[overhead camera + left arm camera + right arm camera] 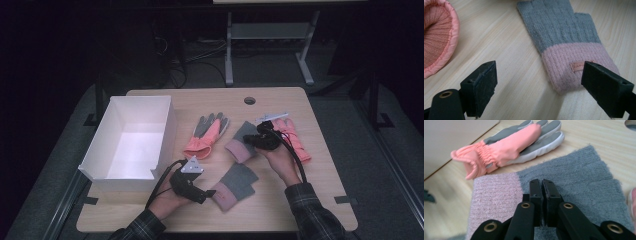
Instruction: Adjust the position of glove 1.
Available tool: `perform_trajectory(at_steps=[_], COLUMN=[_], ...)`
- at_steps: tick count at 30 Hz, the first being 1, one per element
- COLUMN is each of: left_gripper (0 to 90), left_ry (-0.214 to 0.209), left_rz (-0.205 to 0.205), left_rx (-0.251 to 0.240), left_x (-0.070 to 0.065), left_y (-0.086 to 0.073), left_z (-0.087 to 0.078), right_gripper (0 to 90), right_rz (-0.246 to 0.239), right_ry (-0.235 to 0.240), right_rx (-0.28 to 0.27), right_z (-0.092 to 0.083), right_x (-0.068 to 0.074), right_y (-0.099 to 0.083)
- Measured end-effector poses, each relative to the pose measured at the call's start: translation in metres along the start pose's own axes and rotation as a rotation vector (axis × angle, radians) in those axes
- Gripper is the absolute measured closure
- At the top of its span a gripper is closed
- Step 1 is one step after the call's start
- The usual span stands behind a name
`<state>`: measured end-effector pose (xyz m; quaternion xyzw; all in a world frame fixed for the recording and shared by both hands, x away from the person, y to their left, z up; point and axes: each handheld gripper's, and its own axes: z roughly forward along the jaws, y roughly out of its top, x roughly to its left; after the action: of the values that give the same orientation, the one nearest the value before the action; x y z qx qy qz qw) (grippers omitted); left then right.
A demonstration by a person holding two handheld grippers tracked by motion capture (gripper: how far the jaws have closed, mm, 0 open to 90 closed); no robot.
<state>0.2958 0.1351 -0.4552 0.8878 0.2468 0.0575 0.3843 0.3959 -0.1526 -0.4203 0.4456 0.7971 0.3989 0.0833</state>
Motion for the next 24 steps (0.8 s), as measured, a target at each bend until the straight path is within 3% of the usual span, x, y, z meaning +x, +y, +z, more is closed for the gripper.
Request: perform_trajectory(at_steps=[5,12,17,24], left_gripper=[12.8,12.8,12.8,12.8], left_ry=[0.003,0.011,0.009,0.015], left_rz=[0.003,0.008,-0.005,0.007], left_rx=[0.005,0.002,-0.005,0.005], left_x=[0.000,0.000,-0.001,0.000], left_y=[0.000,0.000,0.000,0.000], left_z=[0.001,0.000,0.000,-0.001], right_gripper=[87.1,87.1,87.0,87.0], right_rz=[0.018,-0.020,-0.017,-0.027], right_ry=[0.018,0.047,0.085,0.101], right_rx=[0.001,0.007,0.003,0.007], right_z=[-0.009,-0.025,-0.033,-0.041], right_x=[0.009,0.029,0.040,0.053], right_y=[-0.009,-0.022,-0.030,-0.043])
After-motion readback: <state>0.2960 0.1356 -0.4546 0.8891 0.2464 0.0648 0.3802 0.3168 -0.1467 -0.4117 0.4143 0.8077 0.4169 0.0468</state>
